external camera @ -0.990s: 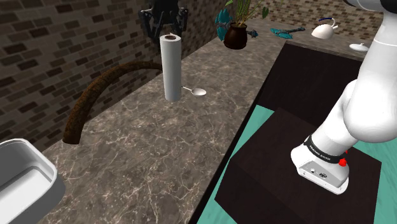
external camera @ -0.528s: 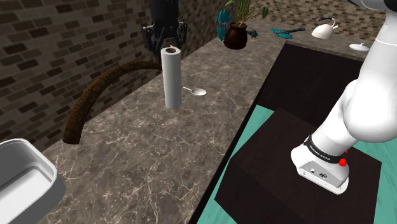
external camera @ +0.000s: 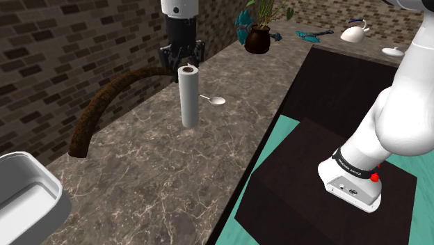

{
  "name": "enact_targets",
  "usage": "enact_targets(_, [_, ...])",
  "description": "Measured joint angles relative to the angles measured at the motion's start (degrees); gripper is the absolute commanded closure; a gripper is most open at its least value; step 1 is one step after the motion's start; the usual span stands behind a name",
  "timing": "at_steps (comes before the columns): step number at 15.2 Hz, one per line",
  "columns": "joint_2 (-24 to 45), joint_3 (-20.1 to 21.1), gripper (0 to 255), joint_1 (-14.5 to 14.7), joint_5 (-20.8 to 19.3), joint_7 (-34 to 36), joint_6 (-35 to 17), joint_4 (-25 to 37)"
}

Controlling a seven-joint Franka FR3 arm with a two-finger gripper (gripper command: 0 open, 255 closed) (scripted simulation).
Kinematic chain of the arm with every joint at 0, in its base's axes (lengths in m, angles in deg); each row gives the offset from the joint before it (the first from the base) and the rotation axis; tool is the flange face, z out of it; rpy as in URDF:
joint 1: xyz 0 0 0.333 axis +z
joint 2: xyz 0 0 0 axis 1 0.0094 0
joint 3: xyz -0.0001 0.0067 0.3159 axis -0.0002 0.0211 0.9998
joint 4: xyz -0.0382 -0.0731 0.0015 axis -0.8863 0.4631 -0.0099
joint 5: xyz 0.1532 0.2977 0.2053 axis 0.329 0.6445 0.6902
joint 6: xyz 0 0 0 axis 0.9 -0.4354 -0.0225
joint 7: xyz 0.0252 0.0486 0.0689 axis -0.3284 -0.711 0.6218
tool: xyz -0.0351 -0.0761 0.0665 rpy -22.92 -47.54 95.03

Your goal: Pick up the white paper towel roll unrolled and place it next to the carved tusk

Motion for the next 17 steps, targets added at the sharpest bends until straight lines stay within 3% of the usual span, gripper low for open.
enact_targets(17, [2.43,-0.39,255,0.00,-0.92,0.00,-12.18,-9.91])
